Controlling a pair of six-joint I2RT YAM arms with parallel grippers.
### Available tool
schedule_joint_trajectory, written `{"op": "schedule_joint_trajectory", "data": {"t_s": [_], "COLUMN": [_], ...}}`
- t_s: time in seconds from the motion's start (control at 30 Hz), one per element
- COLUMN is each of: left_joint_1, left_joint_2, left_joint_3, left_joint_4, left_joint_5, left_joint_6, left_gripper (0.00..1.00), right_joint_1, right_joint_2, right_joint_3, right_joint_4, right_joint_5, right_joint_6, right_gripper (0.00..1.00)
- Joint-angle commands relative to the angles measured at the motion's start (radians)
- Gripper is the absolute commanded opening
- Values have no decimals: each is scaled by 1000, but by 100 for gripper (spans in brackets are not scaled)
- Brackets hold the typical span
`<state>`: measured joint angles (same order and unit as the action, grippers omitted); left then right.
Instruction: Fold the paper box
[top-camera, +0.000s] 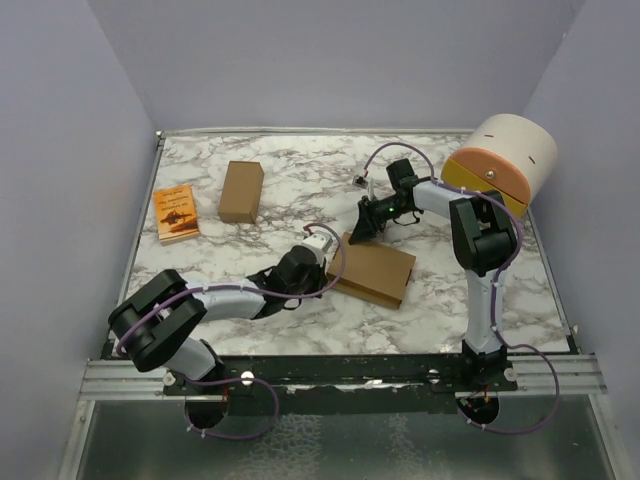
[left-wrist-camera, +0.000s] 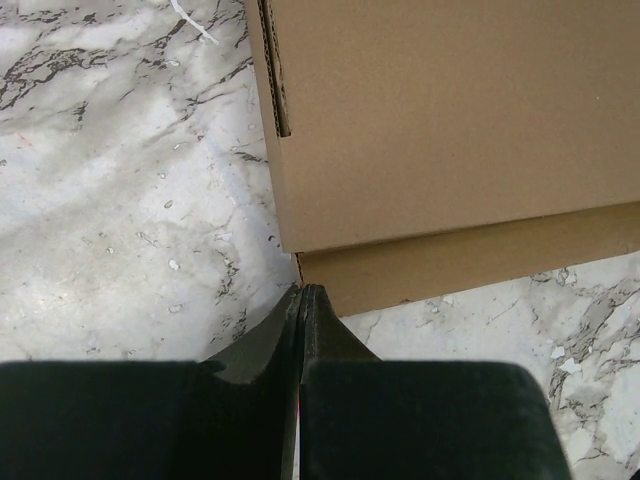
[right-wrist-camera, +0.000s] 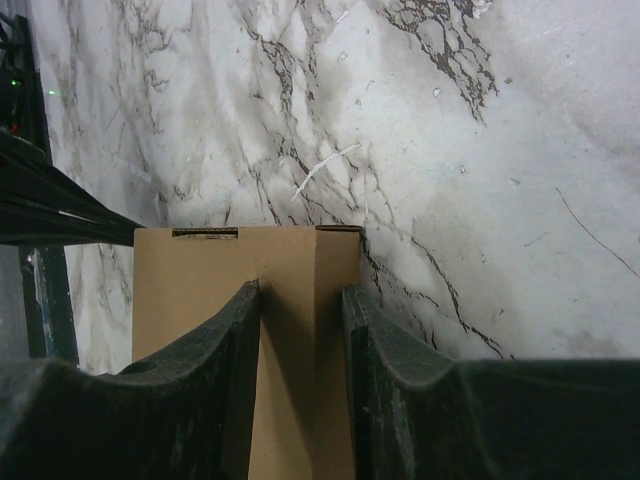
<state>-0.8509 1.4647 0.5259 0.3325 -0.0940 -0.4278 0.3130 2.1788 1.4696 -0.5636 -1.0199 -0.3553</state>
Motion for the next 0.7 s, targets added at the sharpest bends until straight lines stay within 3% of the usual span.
{"op": "schedule_joint_trajectory", "data": {"t_s": [0.0,0.67], "left_joint_1": [15,14], "left_joint_2": [0,-4], "left_joint_3": [-11,-90], "left_joint_4": [122,150], "left_joint_5": [-8,-15], "left_joint_6": [30,12], "left_gripper": [0,0], "right_joint_1": [35,35], "right_joint_2": [19,28], "right_joint_3": [-46,-43], "right_joint_4": [-68,-63], "right_joint_5": [36,60], "right_joint_6": [-9,1], "right_gripper": [29,29]}}
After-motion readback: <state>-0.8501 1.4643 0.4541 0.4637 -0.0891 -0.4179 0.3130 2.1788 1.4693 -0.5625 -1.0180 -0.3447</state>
